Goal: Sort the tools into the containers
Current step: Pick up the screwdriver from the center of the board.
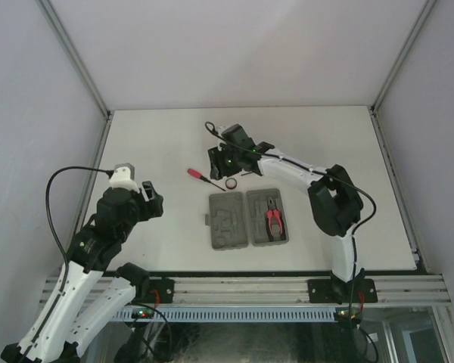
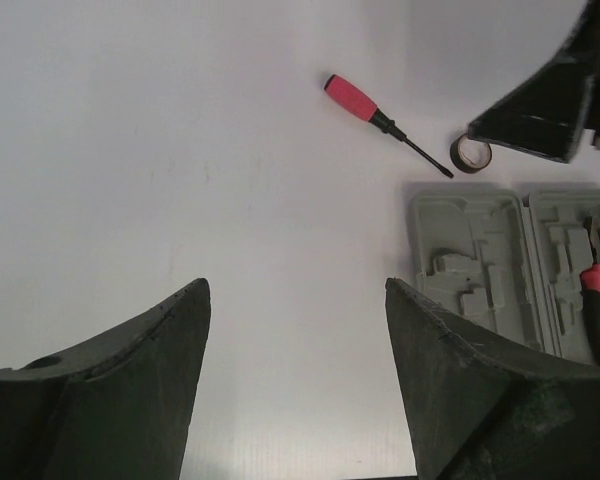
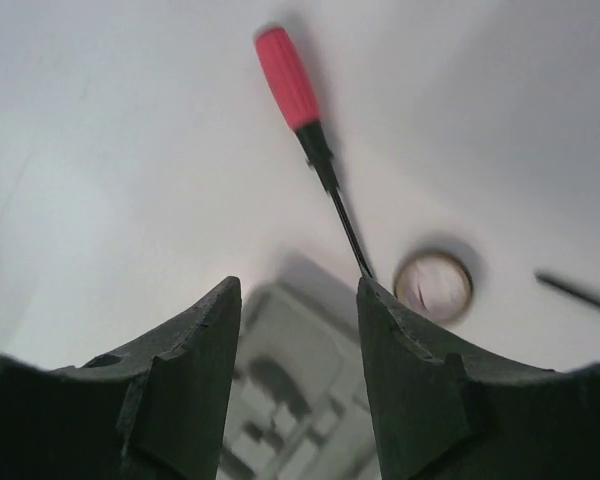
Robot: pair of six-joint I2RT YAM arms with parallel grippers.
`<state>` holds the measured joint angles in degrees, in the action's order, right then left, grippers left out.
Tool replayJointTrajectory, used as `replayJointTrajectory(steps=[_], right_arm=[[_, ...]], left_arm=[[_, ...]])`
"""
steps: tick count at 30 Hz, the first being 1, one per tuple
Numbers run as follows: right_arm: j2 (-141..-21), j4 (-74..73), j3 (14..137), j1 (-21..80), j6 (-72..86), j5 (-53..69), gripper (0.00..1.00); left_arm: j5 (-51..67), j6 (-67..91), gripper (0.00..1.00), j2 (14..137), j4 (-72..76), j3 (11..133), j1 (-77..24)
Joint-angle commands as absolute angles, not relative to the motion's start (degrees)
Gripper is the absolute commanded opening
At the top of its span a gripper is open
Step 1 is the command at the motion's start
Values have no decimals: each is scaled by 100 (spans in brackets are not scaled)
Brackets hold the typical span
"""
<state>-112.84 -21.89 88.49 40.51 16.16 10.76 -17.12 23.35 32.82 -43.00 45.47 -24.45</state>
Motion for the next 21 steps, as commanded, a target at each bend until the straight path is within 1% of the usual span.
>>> replayJointTrajectory(steps=[1, 7, 12, 16, 21], right_arm=[[-11983, -2022, 9946, 4147, 1379, 1473, 50], [-13186, -2840, 11612, 4217, 1018, 1547, 52], [-13831, -3321, 12487, 4219, 824, 1533, 54], [-14150, -3597, 12862, 4240, 663, 1524, 55], [-14353, -3708, 12954, 4278, 551, 1430, 55]], left_arm=[[-1933, 2343, 75, 3227, -4234, 4776, -2417], [-1920, 2341, 75, 3307, -4236, 4780, -2417], [-1934, 2338, 75, 3382, -4236, 4785, -2415], [-1918, 2333, 75, 3410, -4236, 4784, -2414], [-1908, 2330, 75, 3426, -4236, 4788, -2415]])
